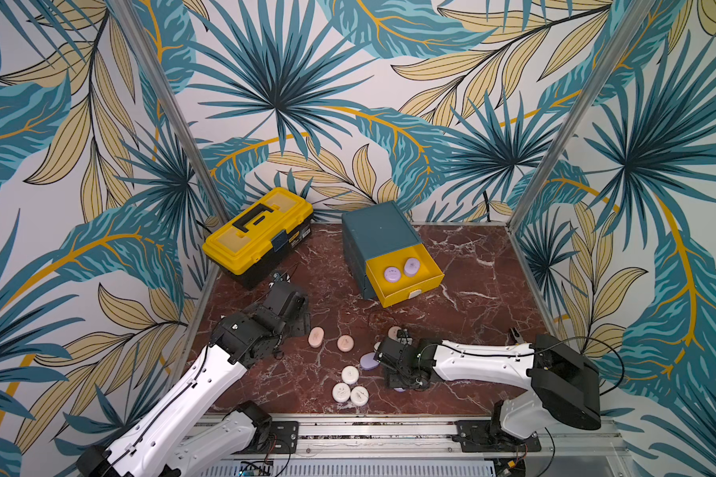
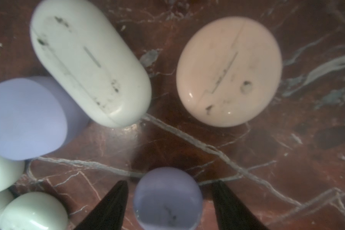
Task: Put the bluetooth earphones in the drawer according to color
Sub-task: Pick up the Bluetooth earphone from the center of the board.
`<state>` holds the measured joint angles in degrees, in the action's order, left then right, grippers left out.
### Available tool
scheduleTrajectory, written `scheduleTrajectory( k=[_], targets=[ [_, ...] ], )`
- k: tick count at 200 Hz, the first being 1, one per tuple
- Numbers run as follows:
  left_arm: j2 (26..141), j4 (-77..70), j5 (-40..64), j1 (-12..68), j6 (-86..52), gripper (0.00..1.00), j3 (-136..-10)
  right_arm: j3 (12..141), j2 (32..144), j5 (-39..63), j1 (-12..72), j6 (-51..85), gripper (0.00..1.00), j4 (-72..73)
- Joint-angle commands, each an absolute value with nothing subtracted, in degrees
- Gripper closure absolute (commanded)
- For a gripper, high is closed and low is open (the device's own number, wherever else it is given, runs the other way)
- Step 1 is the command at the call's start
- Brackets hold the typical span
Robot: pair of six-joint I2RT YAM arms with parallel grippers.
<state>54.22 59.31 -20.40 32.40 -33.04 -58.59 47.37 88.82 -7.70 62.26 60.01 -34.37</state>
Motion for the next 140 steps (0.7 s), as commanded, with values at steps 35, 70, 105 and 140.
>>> scheduleTrajectory(
  k=[35, 70, 105, 140],
  targets=[
    [53.6, 57.9, -20.1, 31.8, -33.0, 0.21, -56.7, 47.5, 89.3, -8.1, 62.6, 60.0, 0.34, -36.2],
    [53.6, 57.8, -19.8, 31.7, -33.0, 0.21, -56.4, 47.4, 89.6, -7.2, 63.4, 60.0, 0.41, -36.4],
    [53.6, 57.7, -19.8, 31.8, -33.1, 0.21, -56.1, 47.8, 89.4, -7.0, 63.9, 60.0, 0.49, -36.5],
    [53.6, 57.6, -19.9, 31.6, -32.9, 0.21, -56.1, 50.8, 84.7, -5.9, 64.2, 56.0, 0.53, -39.2]
  ],
)
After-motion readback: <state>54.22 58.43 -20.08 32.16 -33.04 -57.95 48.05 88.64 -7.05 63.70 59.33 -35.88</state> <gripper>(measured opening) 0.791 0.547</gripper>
